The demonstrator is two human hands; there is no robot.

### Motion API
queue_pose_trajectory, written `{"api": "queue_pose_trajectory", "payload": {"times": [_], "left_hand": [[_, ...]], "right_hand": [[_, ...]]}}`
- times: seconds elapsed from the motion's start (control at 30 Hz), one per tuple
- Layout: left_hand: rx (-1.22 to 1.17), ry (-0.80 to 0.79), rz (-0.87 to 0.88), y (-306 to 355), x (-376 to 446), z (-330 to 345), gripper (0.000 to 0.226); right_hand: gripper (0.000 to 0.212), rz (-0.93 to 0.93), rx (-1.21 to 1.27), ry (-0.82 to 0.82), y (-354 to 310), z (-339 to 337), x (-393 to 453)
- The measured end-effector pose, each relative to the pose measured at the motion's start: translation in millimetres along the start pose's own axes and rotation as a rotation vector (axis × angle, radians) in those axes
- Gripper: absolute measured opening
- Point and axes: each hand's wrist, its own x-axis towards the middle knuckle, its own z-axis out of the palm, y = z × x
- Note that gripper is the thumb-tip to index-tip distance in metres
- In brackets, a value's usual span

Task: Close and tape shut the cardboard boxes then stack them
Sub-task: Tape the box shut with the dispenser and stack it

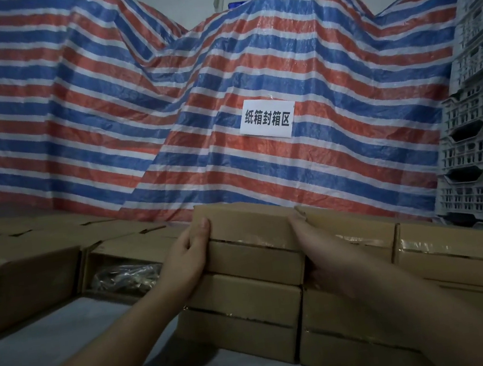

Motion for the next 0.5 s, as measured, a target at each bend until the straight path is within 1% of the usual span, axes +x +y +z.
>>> {"api": "queue_pose_trajectory", "payload": {"times": [0.07,0.13,0.17,0.23,0.3,0.33,0.37,0.43,0.47,0.5], "left_hand": [[-0.009,-0.031,-0.007,3.0,-0.9,-0.4,0.027],[-0.027,-0.039,-0.021,5.1,-1.5,-1.0,0.028],[-0.042,-0.041,-0.030,4.7,-1.0,-1.8,0.032],[-0.075,-0.056,-0.049,3.3,0.0,-4.2,0.047],[-0.097,-0.078,-0.089,2.8,-0.4,-7.8,0.061],[-0.099,-0.091,-0.108,3.6,-1.5,-9.1,0.062],[-0.096,-0.097,-0.123,5.1,-3.1,-9.9,0.060],[-0.089,-0.078,-0.134,7.4,-5.4,-10.1,0.057],[-0.092,-0.053,-0.137,7.4,-5.1,-9.9,0.054],[-0.102,-0.019,-0.146,6.9,-4.2,-9.6,0.049]], "right_hand": [[0.078,-0.038,-0.064,0.032,1.1,0.8,-2.1],[0.090,-0.038,-0.082,0.050,0.5,1.8,-3.1],[0.091,-0.036,-0.087,0.052,-0.3,2.3,-4.2],[0.090,-0.043,-0.097,0.066,-0.8,3.9,-10.0],[0.088,-0.102,-0.163,0.127,0.9,7.9,-20.2],[0.083,-0.167,-0.210,0.171,3.5,10.4,-26.8],[0.073,-0.258,-0.246,0.224,8.1,12.5,-33.3],[0.040,-0.462,-0.258,0.327,18.2,14.9,-44.1],[0.026,-0.535,-0.262,0.374,21.4,16.0,-49.6],[0.020,-0.587,-0.268,0.411,23.6,17.3,-54.6]]}}
